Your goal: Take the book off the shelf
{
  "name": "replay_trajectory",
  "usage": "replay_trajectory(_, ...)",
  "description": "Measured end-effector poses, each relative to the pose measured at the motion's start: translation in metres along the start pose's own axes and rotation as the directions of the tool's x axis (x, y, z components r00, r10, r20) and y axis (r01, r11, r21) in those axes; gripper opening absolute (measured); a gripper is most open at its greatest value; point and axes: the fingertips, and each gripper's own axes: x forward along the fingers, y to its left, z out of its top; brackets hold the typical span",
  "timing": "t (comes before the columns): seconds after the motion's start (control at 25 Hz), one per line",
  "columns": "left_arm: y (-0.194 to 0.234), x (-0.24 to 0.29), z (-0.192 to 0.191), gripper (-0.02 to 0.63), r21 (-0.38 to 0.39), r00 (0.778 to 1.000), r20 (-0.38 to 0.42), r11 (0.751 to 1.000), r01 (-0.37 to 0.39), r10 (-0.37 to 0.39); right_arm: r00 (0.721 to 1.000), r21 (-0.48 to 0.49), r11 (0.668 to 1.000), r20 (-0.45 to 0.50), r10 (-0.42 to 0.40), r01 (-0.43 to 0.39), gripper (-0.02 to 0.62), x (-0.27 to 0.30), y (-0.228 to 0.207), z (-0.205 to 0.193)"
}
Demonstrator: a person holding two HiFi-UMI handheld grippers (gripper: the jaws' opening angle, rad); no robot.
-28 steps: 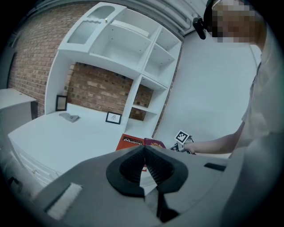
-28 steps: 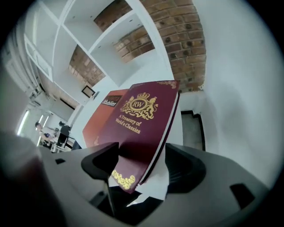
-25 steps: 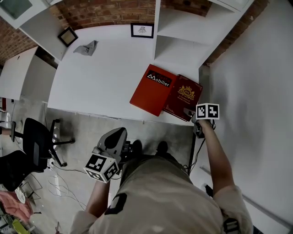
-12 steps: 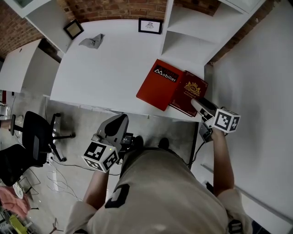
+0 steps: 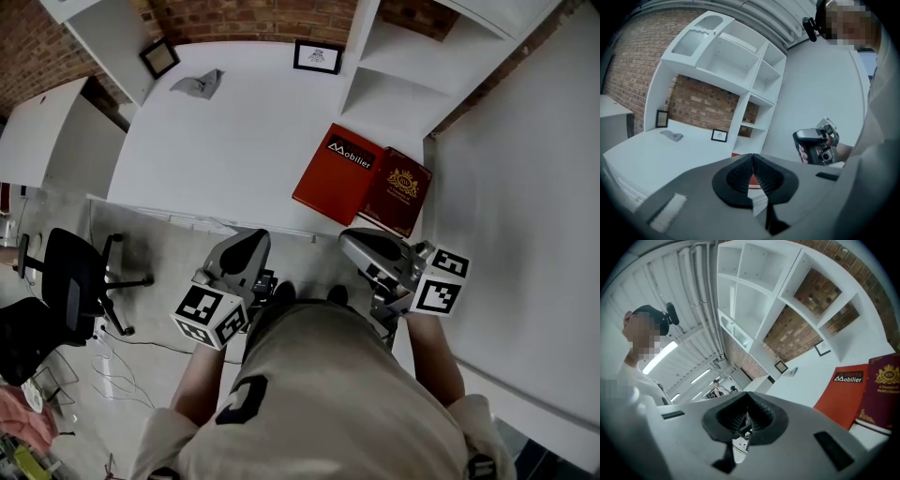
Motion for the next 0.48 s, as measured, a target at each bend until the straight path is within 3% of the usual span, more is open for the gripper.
replay_trajectory(0.24, 0.025, -0.028, -0.011, 0.005, -0.015, 1.0, -0.018, 1.0, 0.005, -0.006, 1.0, 0.031, 0.999, -0.021, -0.015, 0.016, 0.005, 0.033, 0.022, -0.034)
replay_trajectory(0.48, 0.029, -0.038, -0.021, 0.005, -0.011, 0.997, -0.052, 0.998, 0.057, -0.058, 0.996, 0.043, 0.995, -0.016, -0.091, 0.092, 0.005, 0.039, 0.032, -0.064)
